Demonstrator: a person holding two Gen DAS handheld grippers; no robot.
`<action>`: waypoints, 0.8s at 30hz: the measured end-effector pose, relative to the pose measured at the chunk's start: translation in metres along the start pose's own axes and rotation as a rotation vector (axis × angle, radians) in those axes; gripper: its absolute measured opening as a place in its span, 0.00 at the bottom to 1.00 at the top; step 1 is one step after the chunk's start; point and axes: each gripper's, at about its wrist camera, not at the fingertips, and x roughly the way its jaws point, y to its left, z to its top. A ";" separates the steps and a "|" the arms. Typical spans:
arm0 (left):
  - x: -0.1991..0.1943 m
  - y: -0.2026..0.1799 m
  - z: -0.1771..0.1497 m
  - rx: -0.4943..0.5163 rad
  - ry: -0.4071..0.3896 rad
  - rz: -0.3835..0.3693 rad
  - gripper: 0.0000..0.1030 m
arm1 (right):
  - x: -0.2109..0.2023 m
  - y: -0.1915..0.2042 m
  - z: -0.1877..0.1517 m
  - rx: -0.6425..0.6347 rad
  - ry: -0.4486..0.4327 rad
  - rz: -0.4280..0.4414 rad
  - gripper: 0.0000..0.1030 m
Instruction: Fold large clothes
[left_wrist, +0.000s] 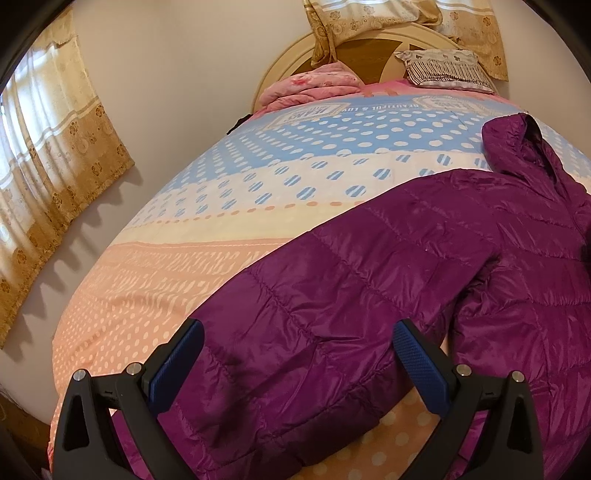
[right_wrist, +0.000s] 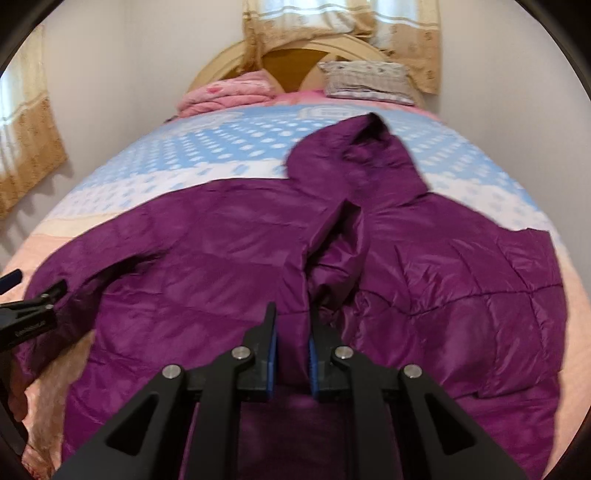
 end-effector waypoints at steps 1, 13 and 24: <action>-0.002 -0.001 0.000 0.003 -0.002 0.003 0.99 | 0.000 0.005 -0.001 -0.009 0.004 0.024 0.42; -0.069 -0.062 0.023 0.057 -0.119 -0.092 0.99 | -0.102 -0.087 -0.013 0.151 -0.118 0.026 0.65; -0.069 -0.199 0.029 0.269 -0.206 0.107 0.99 | -0.108 -0.232 -0.028 0.361 -0.102 -0.293 0.61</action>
